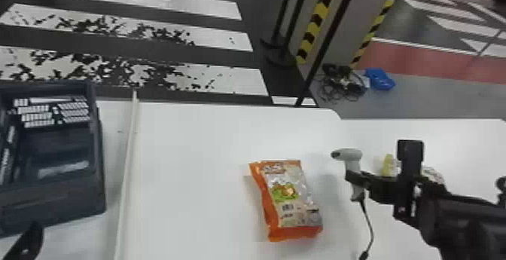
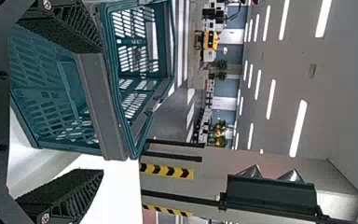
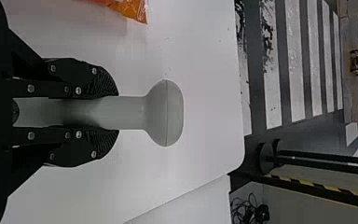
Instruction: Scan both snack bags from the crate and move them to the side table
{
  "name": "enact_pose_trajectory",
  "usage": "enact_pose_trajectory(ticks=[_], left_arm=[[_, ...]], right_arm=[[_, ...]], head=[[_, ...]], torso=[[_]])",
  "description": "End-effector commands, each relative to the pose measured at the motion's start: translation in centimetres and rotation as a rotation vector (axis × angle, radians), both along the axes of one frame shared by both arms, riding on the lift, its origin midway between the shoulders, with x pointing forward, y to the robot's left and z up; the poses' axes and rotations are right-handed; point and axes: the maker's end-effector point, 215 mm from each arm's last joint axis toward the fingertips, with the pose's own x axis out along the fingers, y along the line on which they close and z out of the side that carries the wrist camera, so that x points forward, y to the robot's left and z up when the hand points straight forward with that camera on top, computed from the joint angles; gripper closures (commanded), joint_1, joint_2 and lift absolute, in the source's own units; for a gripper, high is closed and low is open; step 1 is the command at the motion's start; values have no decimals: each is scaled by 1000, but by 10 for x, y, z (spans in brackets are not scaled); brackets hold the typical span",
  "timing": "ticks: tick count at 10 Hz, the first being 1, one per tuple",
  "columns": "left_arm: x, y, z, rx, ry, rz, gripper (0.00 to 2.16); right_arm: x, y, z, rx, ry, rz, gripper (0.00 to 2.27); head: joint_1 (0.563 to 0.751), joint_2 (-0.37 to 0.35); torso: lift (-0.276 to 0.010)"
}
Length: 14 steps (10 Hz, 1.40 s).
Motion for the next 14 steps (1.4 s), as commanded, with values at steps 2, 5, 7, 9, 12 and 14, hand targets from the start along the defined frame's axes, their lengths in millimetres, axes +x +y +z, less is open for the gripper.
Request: enact_pose_trajectory(ticks=[2, 5, 7, 9, 12, 14], left_arm=[[1, 0, 1, -1, -3, -1, 80], [1, -1, 1, 1, -3, -3, 80], [2, -1, 1, 1, -4, -3, 80], [1, -1, 1, 1, -3, -3, 80], [2, -1, 1, 1, -4, -3, 80], [2, -1, 1, 1, -4, -3, 80]], right_arm=[[2, -19, -12, -20, 13, -10, 2243], [2, -26, -24, -34, 28, -7, 2240], [4, -27, -32, -43, 38, -1, 2240], [5, -27, -38, -47, 42, 2, 2240], [4, -25, -44, -51, 43, 10, 2169], [5, -27, -44, -58, 36, 5, 1939]], head=[[695, -326], [695, -349], [695, -350], [695, -350], [695, -350], [695, -350]], torso=[[-99], [-99], [-99], [-99], [-99], [-99]])
